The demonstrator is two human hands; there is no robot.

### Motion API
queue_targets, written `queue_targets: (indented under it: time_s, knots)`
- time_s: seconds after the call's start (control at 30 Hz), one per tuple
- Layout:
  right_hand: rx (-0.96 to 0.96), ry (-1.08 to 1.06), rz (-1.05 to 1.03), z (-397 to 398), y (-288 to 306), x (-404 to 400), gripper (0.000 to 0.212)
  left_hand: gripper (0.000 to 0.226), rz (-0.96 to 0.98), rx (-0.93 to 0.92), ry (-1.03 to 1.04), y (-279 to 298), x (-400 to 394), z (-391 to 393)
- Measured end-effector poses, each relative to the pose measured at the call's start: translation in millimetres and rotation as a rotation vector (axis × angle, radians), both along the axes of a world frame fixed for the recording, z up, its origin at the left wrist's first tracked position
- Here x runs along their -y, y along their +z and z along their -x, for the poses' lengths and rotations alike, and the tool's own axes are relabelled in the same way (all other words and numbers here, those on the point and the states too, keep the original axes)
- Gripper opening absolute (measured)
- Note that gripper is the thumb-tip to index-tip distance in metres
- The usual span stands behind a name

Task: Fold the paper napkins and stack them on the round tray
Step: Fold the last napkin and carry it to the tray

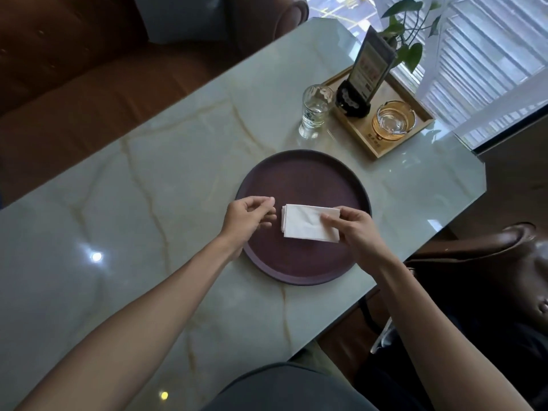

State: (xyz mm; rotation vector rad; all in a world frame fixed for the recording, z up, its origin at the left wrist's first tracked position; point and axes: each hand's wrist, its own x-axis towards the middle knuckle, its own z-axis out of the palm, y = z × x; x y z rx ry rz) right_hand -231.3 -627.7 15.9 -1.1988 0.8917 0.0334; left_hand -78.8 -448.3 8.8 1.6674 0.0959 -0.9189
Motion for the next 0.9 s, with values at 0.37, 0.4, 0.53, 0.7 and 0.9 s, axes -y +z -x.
queue_targets:
  time_s: [0.37,0.4,0.53,0.7,0.9]
  knots:
    - [-0.136,0.032,0.022,-3,-33,29,0.009,0.016,-0.073,-0.058,-0.255,-34,28,19]
    - [-0.167,0.019,0.048,-6,-37,28,0.012,0.011,-0.107,-0.033,-0.251,-38,30,17]
    - [-0.294,0.038,0.19,-18,-58,21,0.012,0.01,-0.35,0.2,-0.297,-50,39,15]
    - [-0.365,0.066,0.342,-25,-72,11,0.007,0.008,-0.487,0.326,-0.336,-54,49,17]
    - [-0.421,0.068,0.445,-27,-79,7,0.017,0.011,-0.54,0.324,-0.29,-63,45,18]
